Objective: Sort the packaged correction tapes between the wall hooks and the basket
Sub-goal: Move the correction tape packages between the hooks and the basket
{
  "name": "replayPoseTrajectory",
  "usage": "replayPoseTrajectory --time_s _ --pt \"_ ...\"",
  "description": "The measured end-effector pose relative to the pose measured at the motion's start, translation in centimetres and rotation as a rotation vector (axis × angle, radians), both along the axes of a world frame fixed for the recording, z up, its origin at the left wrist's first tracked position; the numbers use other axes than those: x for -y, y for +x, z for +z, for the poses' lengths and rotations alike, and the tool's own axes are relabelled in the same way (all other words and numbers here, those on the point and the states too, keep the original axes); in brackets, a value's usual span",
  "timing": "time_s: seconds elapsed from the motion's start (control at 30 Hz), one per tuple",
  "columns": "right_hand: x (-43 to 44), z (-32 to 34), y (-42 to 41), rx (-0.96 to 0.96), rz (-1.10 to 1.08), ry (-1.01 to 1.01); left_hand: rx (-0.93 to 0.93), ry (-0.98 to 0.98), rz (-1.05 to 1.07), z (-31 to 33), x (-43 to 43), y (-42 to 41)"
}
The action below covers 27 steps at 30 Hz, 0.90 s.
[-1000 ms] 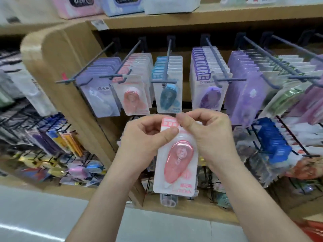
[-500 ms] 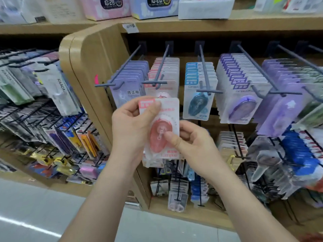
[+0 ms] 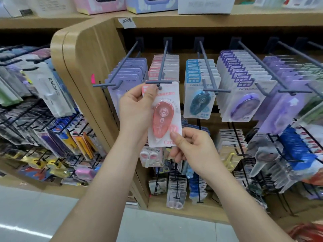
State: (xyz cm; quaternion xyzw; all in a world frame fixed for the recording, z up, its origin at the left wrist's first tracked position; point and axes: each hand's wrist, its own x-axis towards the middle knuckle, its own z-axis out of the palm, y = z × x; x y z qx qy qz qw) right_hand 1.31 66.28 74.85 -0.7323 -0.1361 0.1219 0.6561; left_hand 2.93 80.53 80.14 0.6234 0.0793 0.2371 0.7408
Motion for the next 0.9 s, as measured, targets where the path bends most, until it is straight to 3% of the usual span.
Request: replayPoseTrajectory --time_s 0.27,0.4,0.67,0.9 --pt "-0.1 -0.8 0.8 0.017 -0.112 0.007 0.034 0.117 0.022 -3.0 -0.1 -2.8" --pt "-0.2 -1.2 1.1 0.01 -0.125 0.002 0.042 0.283 -0.003 -5.3 -0.8 -4.0" --pt "1.6 -1.7 1.0 0.019 -0.207 -0.097 0.047 0.644 0.201 -6.4 -2.0 -0.3" --pt "6.1 -3.8 -1.1 -0.019 -0.273 -0.159 0.113 0.806 0.286 -7.3 -2.1 0.2"
